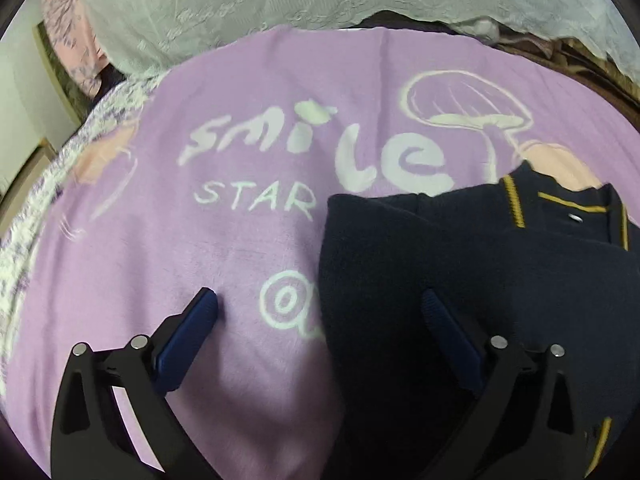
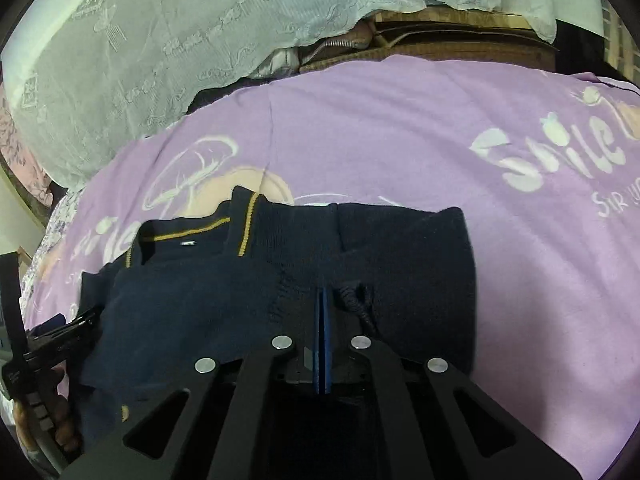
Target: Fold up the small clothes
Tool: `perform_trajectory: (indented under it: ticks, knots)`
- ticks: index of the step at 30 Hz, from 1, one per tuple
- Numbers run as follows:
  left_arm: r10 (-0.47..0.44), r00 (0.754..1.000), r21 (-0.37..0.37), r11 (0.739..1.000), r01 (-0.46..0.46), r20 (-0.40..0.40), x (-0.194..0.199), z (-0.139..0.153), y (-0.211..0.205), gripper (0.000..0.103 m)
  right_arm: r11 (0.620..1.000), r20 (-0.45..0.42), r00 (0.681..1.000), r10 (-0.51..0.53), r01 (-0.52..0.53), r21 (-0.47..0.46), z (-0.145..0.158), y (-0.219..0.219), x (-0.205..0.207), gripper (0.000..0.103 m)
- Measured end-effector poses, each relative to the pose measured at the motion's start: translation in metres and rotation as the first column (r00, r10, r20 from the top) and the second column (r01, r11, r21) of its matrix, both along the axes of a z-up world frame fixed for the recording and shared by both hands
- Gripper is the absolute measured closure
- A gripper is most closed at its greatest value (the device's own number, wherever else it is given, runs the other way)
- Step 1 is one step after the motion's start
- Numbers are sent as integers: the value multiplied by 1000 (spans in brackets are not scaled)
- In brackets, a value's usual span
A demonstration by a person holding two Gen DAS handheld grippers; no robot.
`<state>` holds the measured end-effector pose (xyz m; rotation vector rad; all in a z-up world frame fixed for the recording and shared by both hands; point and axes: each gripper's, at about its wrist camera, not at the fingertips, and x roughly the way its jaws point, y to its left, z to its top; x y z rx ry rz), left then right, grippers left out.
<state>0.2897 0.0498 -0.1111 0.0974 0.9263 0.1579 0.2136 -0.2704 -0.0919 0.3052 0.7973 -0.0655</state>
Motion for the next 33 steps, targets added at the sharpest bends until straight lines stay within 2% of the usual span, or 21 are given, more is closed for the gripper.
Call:
perform_trajectory:
  ticks: [1,3,4,6,7,8,9,11,12,14,15,17,19,21,24,29,30,31,32,33]
  knots:
    - [-19,1000,-32,999,20,17,-8,6,0,7,1000,27,1000,-4,4,-6,8,1,-8,97]
    - [-83,994,-103,990,91,73,-31,22,-2,7,998,111,993,45,-39,-54,26,11,-32,97]
    - [-112,990,-101,988,120,87,-40,26,-6,6,995,112,991,71,-63,-72,27,16,-36,97]
    - [-157,985,-65,985,161,69,-46,15,-19,4,991,53,992,112,-108,-81,15,25,-35,97]
    - [-162,987,-36,986,163,15,-41,0,-25,4,990,-26,992,122,-123,-72,-4,27,-26,99]
    - [-160,987,-24,987,159,-20,-36,-11,-28,4,991,-8,993,118,-118,-68,-11,27,-26,99]
    - [-136,991,-53,989,136,14,-40,-11,-24,4,991,-5,993,117,-117,-63,-9,27,-29,100]
    - [-129,992,-84,988,127,-14,-46,-3,-16,5,994,-1,995,100,-100,-46,0,24,-42,99]
    - [-117,993,-126,985,115,-12,-57,0,-9,5,995,15,995,98,-97,-31,4,22,-53,96]
    - [-139,990,-200,971,134,-9,-83,1,0,5,991,41,990,132,-131,-22,6,23,-83,96]
    - [-157,988,-212,966,151,-9,-96,1,1,5,989,44,988,146,-145,-31,6,27,-99,96]
    - [-205,979,-209,958,196,-21,-125,-7,-6,5,982,13,982,187,-187,-32,-4,32,-128,95]
    - [-240,969,-165,959,228,-57,-140,-19,-15,4,979,-23,979,203,-203,-27,-18,30,-151,96]
    - [-248,967,-129,962,240,-51,-156,-19,-15,4,981,-6,981,195,-195,-14,-19,25,-168,96]
    - [-259,963,-181,953,243,-69,-182,-21,-3,4,983,-16,983,185,-185,-11,-20,17,-192,96]
    - [-305,951,-240,928,285,-51,-226,-18,12,4,983,1,983,181,-181,3,-20,4,-241,91]
    - [-322,945,-257,919,298,-58,-234,-19,15,4,984,6,984,180,-180,2,-20,2,-245,87]
    - [-336,940,-265,913,311,-54,-243,-19,17,4,981,15,981,192,-193,8,-19,1,-256,77]
    - [-350,936,-269,907,325,-48,-251,-20,17,4,981,18,981,196,-196,-1,-17,1,-264,65]
    - [-359,932,-274,902,334,-46,-256,-20,17,4,982,14,982,187,-186,-26,-16,2,-272,44]
